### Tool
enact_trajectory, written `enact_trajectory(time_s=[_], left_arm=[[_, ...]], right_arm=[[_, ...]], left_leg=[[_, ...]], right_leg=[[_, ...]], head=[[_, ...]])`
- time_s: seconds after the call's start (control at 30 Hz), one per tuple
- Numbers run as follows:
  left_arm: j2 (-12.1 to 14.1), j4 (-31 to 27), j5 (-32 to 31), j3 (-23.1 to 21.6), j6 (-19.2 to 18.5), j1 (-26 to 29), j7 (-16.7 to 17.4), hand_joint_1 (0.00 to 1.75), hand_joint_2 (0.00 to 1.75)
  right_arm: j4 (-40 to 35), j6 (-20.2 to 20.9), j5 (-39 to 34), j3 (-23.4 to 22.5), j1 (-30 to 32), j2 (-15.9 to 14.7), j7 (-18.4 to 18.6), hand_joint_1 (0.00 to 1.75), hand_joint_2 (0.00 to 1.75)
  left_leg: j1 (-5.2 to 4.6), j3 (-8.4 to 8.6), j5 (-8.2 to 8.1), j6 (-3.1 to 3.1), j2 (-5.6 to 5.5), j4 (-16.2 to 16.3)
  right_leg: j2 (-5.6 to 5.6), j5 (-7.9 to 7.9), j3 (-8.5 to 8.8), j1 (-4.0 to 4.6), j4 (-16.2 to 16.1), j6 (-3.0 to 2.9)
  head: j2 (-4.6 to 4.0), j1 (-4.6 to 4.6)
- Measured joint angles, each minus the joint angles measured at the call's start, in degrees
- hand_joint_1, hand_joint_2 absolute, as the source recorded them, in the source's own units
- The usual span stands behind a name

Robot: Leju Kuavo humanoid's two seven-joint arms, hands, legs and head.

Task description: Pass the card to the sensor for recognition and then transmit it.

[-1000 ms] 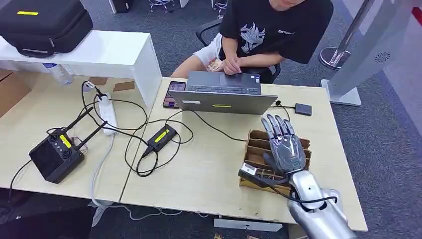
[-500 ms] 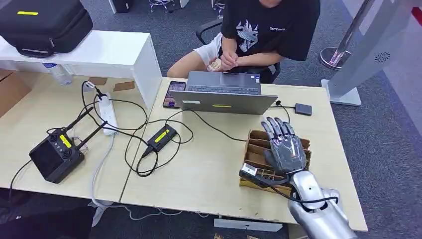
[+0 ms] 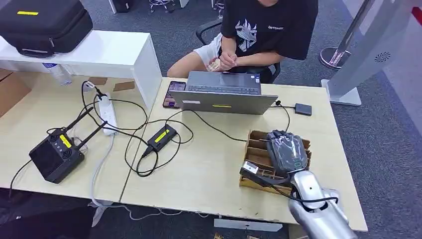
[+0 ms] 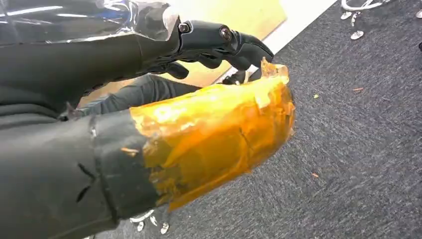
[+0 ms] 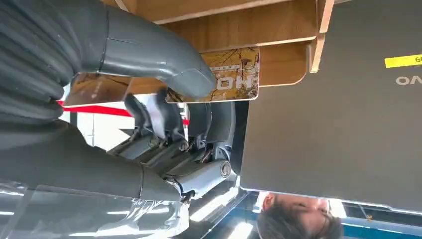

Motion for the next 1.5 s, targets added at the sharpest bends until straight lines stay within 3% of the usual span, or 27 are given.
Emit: enact_trajectory(time_s=[0.27,0.4,0.73,1.0,1.13,1.23,1.5], left_arm=[[0.0,0.0,0.0,0.0,0.0,0.0,0.0,0.0,0.0],[0.0,0.0,0.0,0.0,0.0,0.0,0.0,0.0,0.0],[0.0,0.0,0.2,0.0,0.0,0.0,0.0,0.0,0.0],[0.0,0.0,-0.2,0.0,0.0,0.0,-0.4,0.0,0.0],[0.0,0.0,-1.3,0.0,0.0,0.0,-2.1,0.0,0.0],[0.0,0.0,-2.4,0.0,0.0,0.0,-3.1,0.0,0.0],[0.0,0.0,-5.4,0.0,0.0,-0.4,-5.6,0.0,0.0]], right_arm=[[0.0,-0.6,0.3,0.0,0.0,0.0,-0.2,1.75,1.75],[-1.9,-3.9,2.2,0.0,0.2,0.0,-0.2,1.75,1.75],[-14.4,-6.5,3.9,-1.1,-0.2,-0.4,0.9,1.75,1.75],[-21.2,-5.9,2.4,-2.3,-1.9,-0.4,0.7,1.75,1.75],[-19.5,3.1,-1.6,-1.7,-10.3,0.5,0.8,1.75,1.75],[-14.7,7.4,-2.2,-1.2,-18.0,2.1,1.6,1.75,1.75],[9.2,14.3,-6.3,-0.3,-38.9,8.6,4.0,1.75,1.75]], left_leg=[[0.0,0.0,0.0,0.0,0.0,0.0],[0.0,0.0,0.0,0.0,0.02,0.0],[0.0,-0.01,0.0,0.0,0.02,0.0],[-0.03,-0.03,0.0,0.0,0.04,0.0],[-0.03,-0.01,0.06,-0.01,0.14,0.0],[-0.01,-0.03,0.16,-0.04,0.09,0.0],[0.0,-0.03,0.27,-0.01,0.06,0.0]], right_leg=[[0.0,0.0,0.0,0.0,0.0,0.0],[0.02,0.0,0.0,0.0,0.0,0.0],[0.01,0.0,0.0,0.0,0.0,0.0],[0.02,0.04,0.01,-0.01,0.0,-0.04],[0.12,0.13,-0.03,-0.01,0.0,-0.04],[0.11,0.16,-0.01,0.0,0.1,-0.04],[0.1,0.22,-0.05,0.0,0.1,-0.03]], head=[[0.0,0.0],[0.0,0.0],[0.0,0.0],[0.0,0.0],[0.0,0.0],[0.0,0.0],[0.0,0.02]])
